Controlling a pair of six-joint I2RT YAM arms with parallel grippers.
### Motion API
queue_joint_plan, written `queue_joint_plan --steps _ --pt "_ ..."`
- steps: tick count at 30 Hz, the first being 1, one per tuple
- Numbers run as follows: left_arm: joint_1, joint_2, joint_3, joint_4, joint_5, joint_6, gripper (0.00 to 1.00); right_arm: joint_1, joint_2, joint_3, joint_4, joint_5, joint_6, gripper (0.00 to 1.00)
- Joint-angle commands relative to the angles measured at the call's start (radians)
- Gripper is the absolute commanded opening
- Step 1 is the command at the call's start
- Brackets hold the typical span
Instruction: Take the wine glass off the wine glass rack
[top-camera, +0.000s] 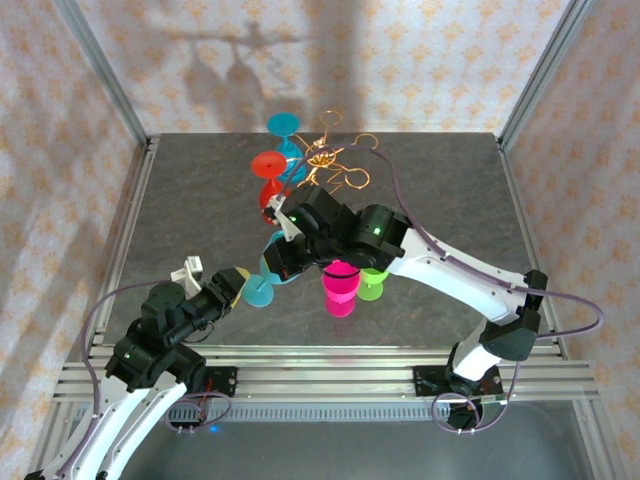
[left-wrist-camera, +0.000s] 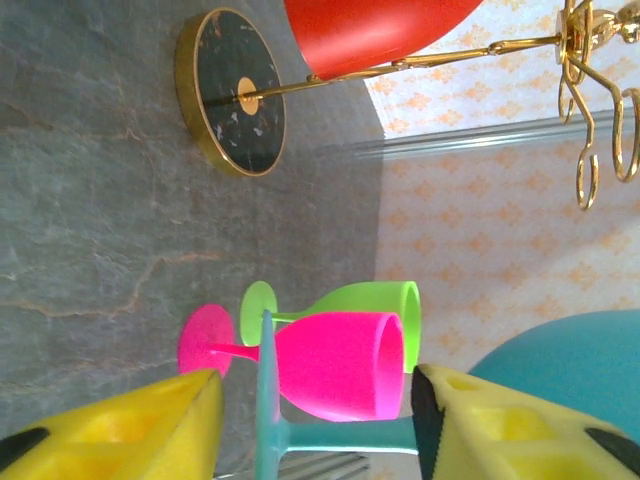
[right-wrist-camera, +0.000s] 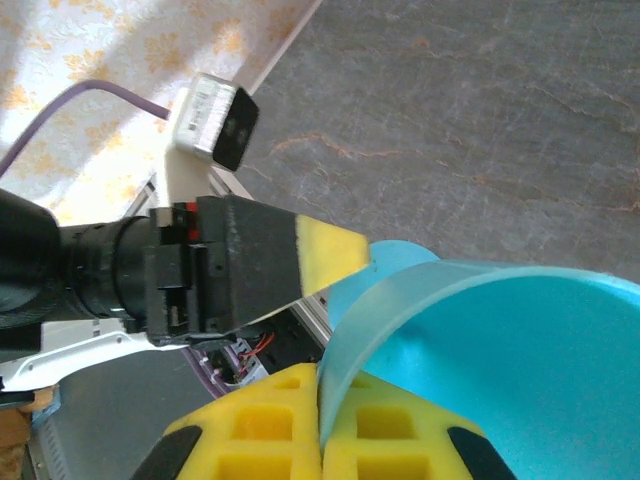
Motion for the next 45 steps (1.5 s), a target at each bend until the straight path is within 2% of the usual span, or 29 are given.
queue_joint_plan --steps 1,3,7,11,26,45 --pt "0.002 -0.023 0.068 -0.108 -0.05 0.05 0.57 0.002 -0.013 -0.032 0.012 0.049 0.012 0.0" --pt "0.003 -0.026 0.127 -0.23 -0.097 0.105 0.62 0.002 -0.007 -0.05 0.015 0.068 0.017 0.0" --pt "0.002 -0.027 0.26 -0.471 -0.222 0.194 0.64 0.002 0.005 -0.093 0.029 0.11 0.022 0.0" --pt "0.002 -0.026 0.334 -0.568 -0.275 0.235 0.65 0.002 0.038 -0.125 0.028 0.166 0.026 0.0" --pt "0.002 -0.021 0.34 -0.571 -0.276 0.245 0.65 0.004 0.158 -0.144 0.002 0.337 0.011 0.0" --pt "0.003 -0.023 0.332 -0.575 -0.282 0.243 0.65 0.003 0.237 -0.155 0.022 0.406 -0.01 0.0"
